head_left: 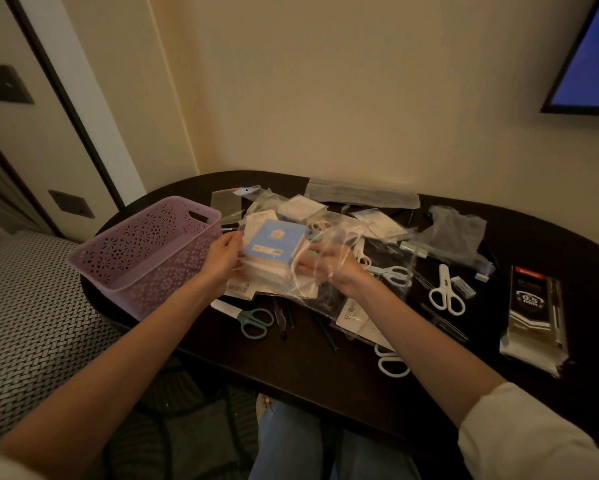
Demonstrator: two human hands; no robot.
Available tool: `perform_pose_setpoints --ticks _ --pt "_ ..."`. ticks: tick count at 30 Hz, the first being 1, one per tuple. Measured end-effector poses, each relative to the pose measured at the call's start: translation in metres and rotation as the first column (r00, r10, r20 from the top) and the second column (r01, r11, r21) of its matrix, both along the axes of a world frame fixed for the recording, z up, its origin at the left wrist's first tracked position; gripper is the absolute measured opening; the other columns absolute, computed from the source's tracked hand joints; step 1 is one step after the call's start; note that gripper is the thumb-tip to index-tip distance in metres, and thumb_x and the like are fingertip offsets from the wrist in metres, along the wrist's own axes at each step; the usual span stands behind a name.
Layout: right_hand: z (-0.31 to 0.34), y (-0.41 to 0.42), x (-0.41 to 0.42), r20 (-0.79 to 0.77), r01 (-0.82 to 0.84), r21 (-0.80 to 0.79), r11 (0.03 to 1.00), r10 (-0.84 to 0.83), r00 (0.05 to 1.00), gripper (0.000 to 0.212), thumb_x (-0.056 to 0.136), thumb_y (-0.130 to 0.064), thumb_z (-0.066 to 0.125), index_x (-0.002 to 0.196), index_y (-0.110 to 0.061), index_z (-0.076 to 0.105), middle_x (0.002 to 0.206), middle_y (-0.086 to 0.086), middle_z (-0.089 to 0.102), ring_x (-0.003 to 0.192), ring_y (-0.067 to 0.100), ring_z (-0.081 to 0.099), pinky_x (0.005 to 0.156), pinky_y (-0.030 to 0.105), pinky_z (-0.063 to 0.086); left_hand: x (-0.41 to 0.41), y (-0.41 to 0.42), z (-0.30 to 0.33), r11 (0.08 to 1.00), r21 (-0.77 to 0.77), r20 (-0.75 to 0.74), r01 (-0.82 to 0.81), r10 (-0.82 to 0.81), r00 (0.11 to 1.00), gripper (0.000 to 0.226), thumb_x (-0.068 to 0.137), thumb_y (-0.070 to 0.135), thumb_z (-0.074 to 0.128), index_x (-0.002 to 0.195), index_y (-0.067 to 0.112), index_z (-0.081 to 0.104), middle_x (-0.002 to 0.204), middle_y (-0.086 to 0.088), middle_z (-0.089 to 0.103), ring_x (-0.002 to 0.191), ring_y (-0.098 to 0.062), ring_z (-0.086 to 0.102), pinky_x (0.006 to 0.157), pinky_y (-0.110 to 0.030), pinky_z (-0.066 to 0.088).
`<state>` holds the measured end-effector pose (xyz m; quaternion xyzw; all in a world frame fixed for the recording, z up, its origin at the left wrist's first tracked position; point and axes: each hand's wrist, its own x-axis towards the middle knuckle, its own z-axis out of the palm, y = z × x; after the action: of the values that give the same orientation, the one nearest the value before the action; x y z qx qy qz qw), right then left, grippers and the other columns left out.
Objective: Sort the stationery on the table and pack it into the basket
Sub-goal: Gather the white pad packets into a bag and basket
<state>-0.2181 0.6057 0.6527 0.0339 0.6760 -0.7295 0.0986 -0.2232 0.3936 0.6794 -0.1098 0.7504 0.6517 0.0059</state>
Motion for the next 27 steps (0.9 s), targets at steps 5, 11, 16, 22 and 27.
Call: perform_pose_setpoints --ticks 5,11,16,22,27 --pt "0.002 0.004 -0.005 0.139 -0.042 -0.42 0.906 0.111 0.984 0.056 0.067 0.019 0.065 0.121 0.023 0.047 0.126 0.034 0.056 0.114 0.043 0.059 0.084 0.042 0.058 0.001 -0.001 0.003 1.0 0.005 0.008 -0.002 0.002 1.0 0.031 0.104 0.033 0.039 0.126 0.018 0.055 0.123 -0.006 0.056 0.113 -0.026 0.054 0.094 -0.045 0.048" --pt "0.015 0.024 0.013 0.188 -0.117 -0.58 0.806 0.272 0.944 0.031 0.078 -0.004 0.065 0.106 0.011 0.067 0.125 0.03 0.059 0.118 0.038 0.058 0.096 0.039 0.052 0.001 0.007 0.01 1.0 -0.025 0.018 0.006 -0.006 1.0 0.037 0.105 0.031 0.036 0.136 0.015 0.048 0.124 -0.003 0.05 0.109 -0.021 0.05 0.085 -0.04 0.048" --pt "0.02 0.025 0.014 0.29 -0.036 -0.622 0.782 0.273 0.917 0.038 0.097 -0.015 0.045 0.121 0.014 0.052 0.13 0.029 0.054 0.121 0.035 0.053 0.107 0.042 0.04 0.006 0.013 0.011 0.998 0.042 0.041 -0.051 0.049 0.998 0.033 0.105 0.029 0.037 0.131 0.015 0.051 0.122 -0.004 0.051 0.106 -0.021 0.05 0.083 -0.038 0.044" --pt "0.034 0.009 0.018 0.28 -0.153 -0.552 0.82 0.355 0.892 0.046 0.094 -0.037 0.048 0.098 0.006 0.065 0.088 0.017 0.067 0.076 0.023 0.064 0.081 0.029 0.049 0.009 0.011 0.014 0.997 0.044 0.091 -0.056 0.051 0.995 0.038 0.104 0.029 0.037 0.14 0.017 0.044 0.139 -0.007 0.044 0.127 -0.029 0.045 0.097 -0.047 0.046" --pt "0.036 0.013 0.014 0.375 -0.032 -0.542 0.84 0.276 0.885 0.054 0.098 -0.037 0.04 0.092 0.011 0.063 0.082 0.019 0.061 0.071 0.024 0.055 0.071 0.032 0.044 0.013 0.009 0.016 1.0 0.01 0.107 -0.021 0.02 0.994 0.036 0.105 0.025 0.036 0.137 0.012 0.045 0.135 -0.009 0.048 0.123 -0.029 0.049 0.091 -0.047 0.048"
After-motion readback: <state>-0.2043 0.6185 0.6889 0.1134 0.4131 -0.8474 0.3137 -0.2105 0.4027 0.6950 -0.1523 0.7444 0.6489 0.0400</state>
